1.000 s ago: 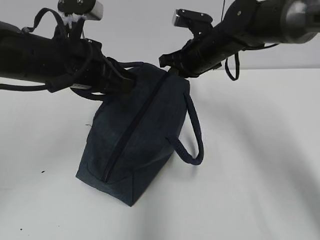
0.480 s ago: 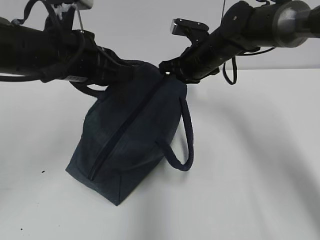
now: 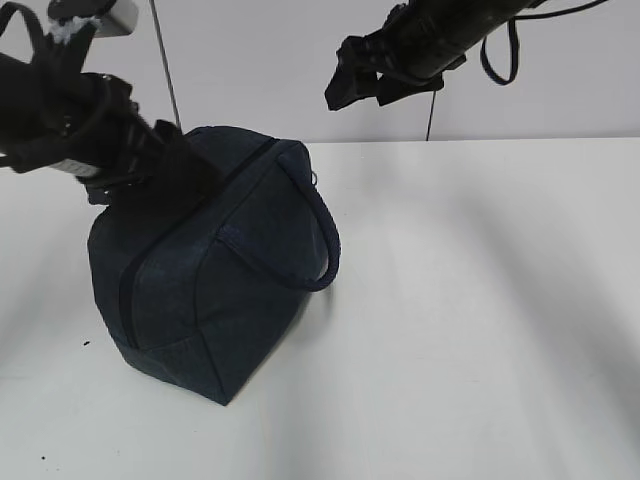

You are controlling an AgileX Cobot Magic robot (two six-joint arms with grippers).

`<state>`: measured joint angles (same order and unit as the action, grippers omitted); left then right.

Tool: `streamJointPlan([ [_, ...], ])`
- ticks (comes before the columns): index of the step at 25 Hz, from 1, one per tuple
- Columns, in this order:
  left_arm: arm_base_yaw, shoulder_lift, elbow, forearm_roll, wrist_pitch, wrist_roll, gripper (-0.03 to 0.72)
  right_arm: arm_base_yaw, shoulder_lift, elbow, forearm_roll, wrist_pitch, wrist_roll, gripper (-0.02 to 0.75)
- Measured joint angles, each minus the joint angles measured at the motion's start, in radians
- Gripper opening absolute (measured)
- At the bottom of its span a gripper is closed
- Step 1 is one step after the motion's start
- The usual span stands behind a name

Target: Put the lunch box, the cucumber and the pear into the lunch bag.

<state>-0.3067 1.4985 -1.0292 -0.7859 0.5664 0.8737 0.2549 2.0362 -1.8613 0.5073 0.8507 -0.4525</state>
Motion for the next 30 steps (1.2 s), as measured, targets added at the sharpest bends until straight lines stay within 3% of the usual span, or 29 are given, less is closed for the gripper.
streamJointPlan([
  [4,0.008,-0.107,0.000,0.455,0.069,-0.382,0.338,0.000,-0.080,0.005,-0.118,0.134,0.124,0.579],
  [6,0.010,-0.171,0.000,0.602,0.108,-0.558,0.337,0.002,-0.132,0.035,-0.174,0.177,0.181,0.577],
  [8,0.012,-0.238,0.000,0.677,0.142,-0.651,0.337,0.006,-0.209,0.097,-0.229,0.192,0.220,0.576],
  [13,0.012,-0.421,0.021,0.706,0.195,-0.707,0.337,0.055,-0.445,0.330,-0.358,0.170,0.291,0.576],
  [25,0.012,-0.892,0.291,0.682,0.386,-0.799,0.336,0.092,-1.107,0.950,-0.436,0.137,0.331,0.576],
  [30,0.012,-1.086,0.350,0.668,0.509,-0.802,0.335,0.092,-1.326,1.122,-0.449,0.165,0.333,0.575],
])
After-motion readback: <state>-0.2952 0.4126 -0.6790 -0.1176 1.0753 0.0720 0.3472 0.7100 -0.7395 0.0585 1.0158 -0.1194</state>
